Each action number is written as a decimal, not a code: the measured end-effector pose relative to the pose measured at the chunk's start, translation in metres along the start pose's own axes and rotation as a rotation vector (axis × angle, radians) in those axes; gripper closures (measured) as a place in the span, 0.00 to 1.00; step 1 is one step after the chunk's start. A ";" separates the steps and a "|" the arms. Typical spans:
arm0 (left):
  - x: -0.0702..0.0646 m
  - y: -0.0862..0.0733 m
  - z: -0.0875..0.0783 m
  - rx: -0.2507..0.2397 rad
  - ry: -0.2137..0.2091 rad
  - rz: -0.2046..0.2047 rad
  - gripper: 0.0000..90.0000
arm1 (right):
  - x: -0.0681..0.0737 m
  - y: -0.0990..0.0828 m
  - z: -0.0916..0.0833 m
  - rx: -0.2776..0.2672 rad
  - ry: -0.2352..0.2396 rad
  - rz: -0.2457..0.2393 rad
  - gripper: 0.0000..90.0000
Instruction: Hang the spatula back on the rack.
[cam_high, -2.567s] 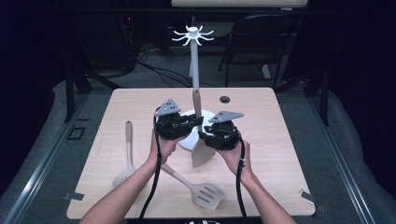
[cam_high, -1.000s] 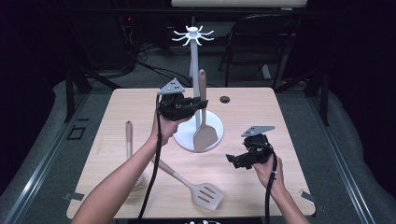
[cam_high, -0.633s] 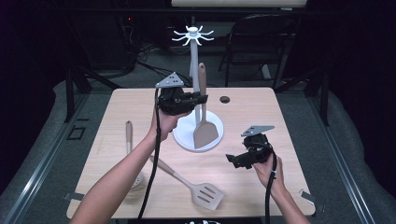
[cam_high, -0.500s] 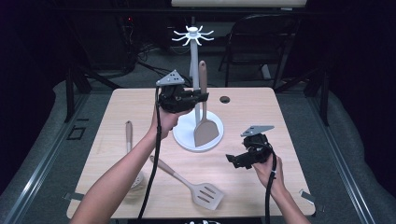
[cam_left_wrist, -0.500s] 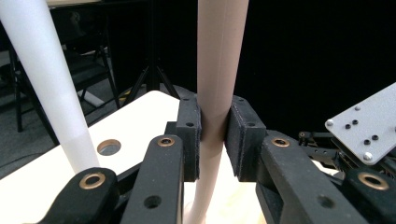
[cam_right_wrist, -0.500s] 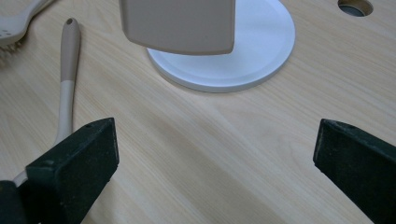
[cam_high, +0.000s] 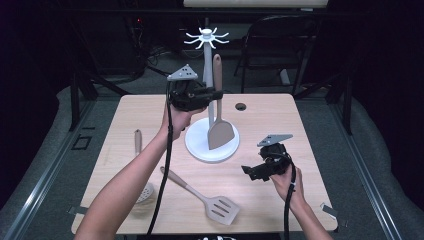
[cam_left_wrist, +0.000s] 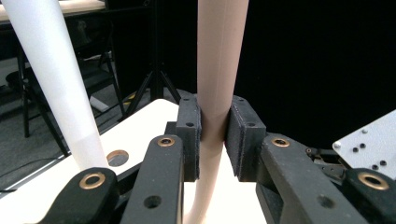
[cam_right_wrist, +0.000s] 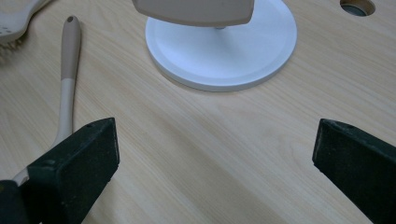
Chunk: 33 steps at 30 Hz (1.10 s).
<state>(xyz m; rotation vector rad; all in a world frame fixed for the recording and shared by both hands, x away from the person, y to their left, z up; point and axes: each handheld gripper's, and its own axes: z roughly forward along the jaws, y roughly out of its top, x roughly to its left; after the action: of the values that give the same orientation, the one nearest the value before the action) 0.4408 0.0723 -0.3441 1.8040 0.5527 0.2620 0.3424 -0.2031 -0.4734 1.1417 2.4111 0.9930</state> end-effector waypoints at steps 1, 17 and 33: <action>0.000 0.002 0.000 -0.003 0.001 0.001 0.85 | 0.000 0.000 0.000 0.001 -0.002 0.000 0.00; 0.005 0.015 0.002 -0.011 0.010 -0.004 0.85 | 0.000 0.000 0.001 0.001 -0.001 -0.003 0.01; 0.017 0.012 0.002 -0.014 0.038 -0.032 0.85 | 0.001 0.000 0.001 0.006 0.003 -0.010 0.01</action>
<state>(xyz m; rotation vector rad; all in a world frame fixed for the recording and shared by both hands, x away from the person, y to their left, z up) 0.4590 0.0761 -0.3353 1.7779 0.6043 0.2780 0.3425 -0.2021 -0.4739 1.1293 2.4214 0.9865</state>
